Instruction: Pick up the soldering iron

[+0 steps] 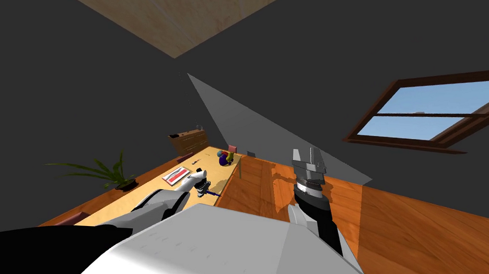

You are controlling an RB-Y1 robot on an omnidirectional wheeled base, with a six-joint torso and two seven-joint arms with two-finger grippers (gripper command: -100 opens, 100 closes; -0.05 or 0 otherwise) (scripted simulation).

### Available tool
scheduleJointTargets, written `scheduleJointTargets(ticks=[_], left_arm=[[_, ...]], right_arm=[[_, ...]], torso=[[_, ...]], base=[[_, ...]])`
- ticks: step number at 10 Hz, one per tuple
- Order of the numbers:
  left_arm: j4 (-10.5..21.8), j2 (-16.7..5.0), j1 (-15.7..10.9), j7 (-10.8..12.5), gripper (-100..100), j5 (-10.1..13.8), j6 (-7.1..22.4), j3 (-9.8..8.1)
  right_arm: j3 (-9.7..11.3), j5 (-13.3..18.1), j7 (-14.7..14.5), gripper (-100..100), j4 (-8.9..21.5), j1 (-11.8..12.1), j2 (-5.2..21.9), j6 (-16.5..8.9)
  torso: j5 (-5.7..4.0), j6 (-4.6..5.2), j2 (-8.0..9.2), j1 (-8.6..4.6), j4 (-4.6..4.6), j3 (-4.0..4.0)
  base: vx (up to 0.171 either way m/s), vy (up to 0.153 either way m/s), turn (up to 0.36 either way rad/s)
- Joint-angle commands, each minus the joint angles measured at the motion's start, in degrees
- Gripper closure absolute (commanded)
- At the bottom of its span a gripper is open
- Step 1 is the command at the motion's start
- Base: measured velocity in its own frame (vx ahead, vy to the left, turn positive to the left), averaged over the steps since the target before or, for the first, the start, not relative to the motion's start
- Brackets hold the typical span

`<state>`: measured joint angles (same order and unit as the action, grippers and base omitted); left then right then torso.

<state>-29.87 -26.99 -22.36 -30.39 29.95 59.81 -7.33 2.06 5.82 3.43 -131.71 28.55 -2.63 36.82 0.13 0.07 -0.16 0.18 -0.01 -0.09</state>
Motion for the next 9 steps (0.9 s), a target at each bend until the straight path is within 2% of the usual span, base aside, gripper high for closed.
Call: scheduleJointTargets(ticks=[1,2,3,4,6,8,9], left_arm=[[0.0,0.0,0.0,0.0,100,0.0,0.0,0.00],[0.0,0.0,0.0,0.0,100,0.0,0.0,0.00],[0.0,0.0,0.0,0.0,0,0.0,0.0,0.00],[-1.6,-0.5,0.3,0.2,100,0.2,1.2,-0.08],[-2.6,-2.2,-0.5,-0.5,100,0.9,3.7,-0.32],[-2.0,-2.1,-0.6,-0.7,100,0.9,3.0,-0.33],[-2.1,-2.1,-0.5,-0.6,0,0.9,3.2,-0.33]], right_arm=[[0.0,0.0,0.0,0,0.0,0.0,0.0,0.0],[0.0,0.0,0.0,0,0.0,0.0,0.0,0.0],[0.0,0.0,0.0,0,0.0,0.0,0.0,0.0],[0.0,0.0,0.0,0,0.0,0.0,0.0,0.0],[0.0,0.0,0.0,0,0.0,0.0,0.0,0.0],[0.0,0.0,0.0,0,0.0,0.0,0.0,0.0],[0.0,0.0,0.0,0,0.0,0.0,0.0,0.0]], torso=[[0.00,0.00,0.00,0.00,0.00,0.00],[0.01,0.00,-0.04,0.02,-0.01,-0.02],[0.01,0.00,-0.05,0.03,-0.01,-0.03],[0.01,0.00,-0.06,0.04,-0.01,-0.03],[-0.05,0.01,-0.01,-0.14,0.02,0.01],[-0.04,0.01,0.03,-0.18,0.01,0.02],[-0.02,0.01,-0.01,-0.08,0.00,0.00]], base=[[0.000,0.000,0.000],[0.000,0.000,0.000],[0.000,0.000,0.000],[-0.007,-0.022,0.001],[-0.022,-0.058,0.022],[-0.013,-0.033,0.009],[0.000,0.000,0.000]])
